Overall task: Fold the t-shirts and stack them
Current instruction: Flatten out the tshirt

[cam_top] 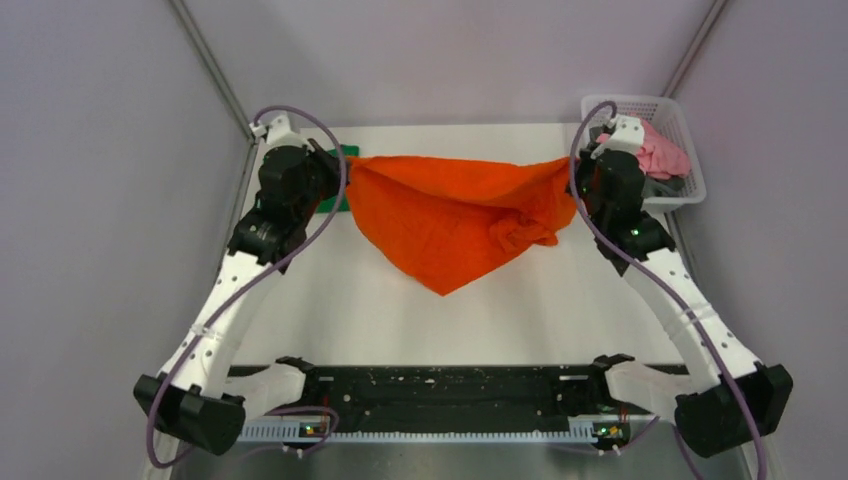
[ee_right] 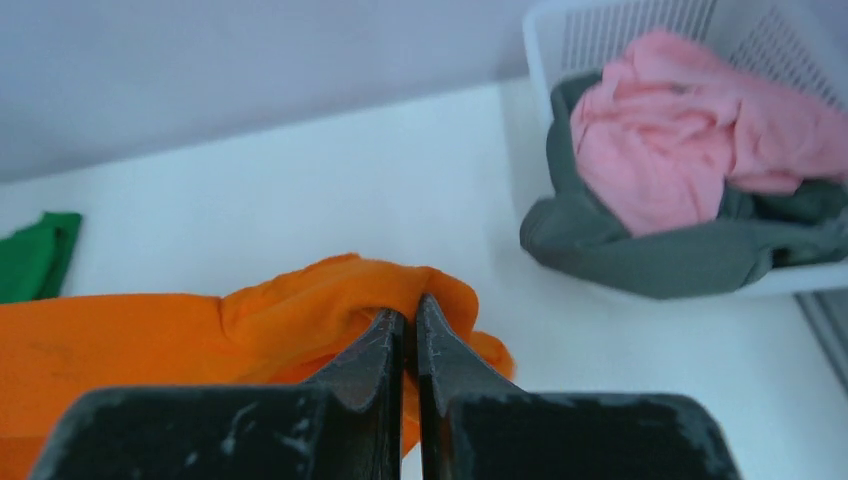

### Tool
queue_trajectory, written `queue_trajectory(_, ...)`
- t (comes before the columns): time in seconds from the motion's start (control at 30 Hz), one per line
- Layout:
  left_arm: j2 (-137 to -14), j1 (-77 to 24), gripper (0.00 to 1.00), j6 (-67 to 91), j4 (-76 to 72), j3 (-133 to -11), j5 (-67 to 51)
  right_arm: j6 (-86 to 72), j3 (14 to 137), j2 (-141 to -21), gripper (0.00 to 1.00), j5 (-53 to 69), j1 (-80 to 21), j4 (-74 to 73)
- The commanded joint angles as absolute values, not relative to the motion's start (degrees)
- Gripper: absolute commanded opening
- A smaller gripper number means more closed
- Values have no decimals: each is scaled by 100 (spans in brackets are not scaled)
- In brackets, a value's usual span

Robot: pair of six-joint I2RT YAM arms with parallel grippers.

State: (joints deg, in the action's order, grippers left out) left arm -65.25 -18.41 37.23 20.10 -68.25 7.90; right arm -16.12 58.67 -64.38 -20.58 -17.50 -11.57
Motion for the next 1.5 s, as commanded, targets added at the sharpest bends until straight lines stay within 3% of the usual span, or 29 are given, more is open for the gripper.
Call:
queue_trajectory(0.0,-5670,-1828,0,3173,1604,-7378,1630,-760,6637,-5452,0,-2270,-1767,-341)
queue_trajectory(0.23,-4241,-1830,0,2790,1041,-7259,1386,-274,6945,-4080,0,-659,-1775,-102)
queue_trajectory(0.4,-3599,-1828,0,2510,975,-7461,1095,-44,7642,-3872,0,425,-1775,-620)
queue_trajectory(0.57,-3556,-1828,0,2435,991,-7795,863,285,8307,-3967,0,677,-1773,-1026)
queue_trajectory(0.77,-4439,-1830,0,2545,1407,-8307,1273,387,8493,-4307,0,399,-1775,-1218)
queue_trajectory(0.97,-5750,-1828,0,2938,2049,-8561,2406,546,7764,-4856,0,-599,-1775,-597)
queue_trajectory(1.1,-6890,-1759,0,3410,2736,-8718,3183,460,7446,-5703,0,-1210,-1770,-268)
queue_trajectory(1.27,-8654,-1120,1,3973,2790,-8683,2758,245,7154,-7256,0,-1613,-1705,173)
queue_trajectory(1.4,-10362,-874,21,4038,2499,-9154,2374,-139,7319,-8903,4,-1047,-1461,671)
queue_trajectory(1.43,-10756,-859,34,4019,2646,-9519,2306,-265,7487,-9348,5,-955,-1387,775)
queue_trajectory(1.47,-11143,-860,59,4015,2828,-9877,2291,-348,7673,-9795,11,-859,-1319,868)
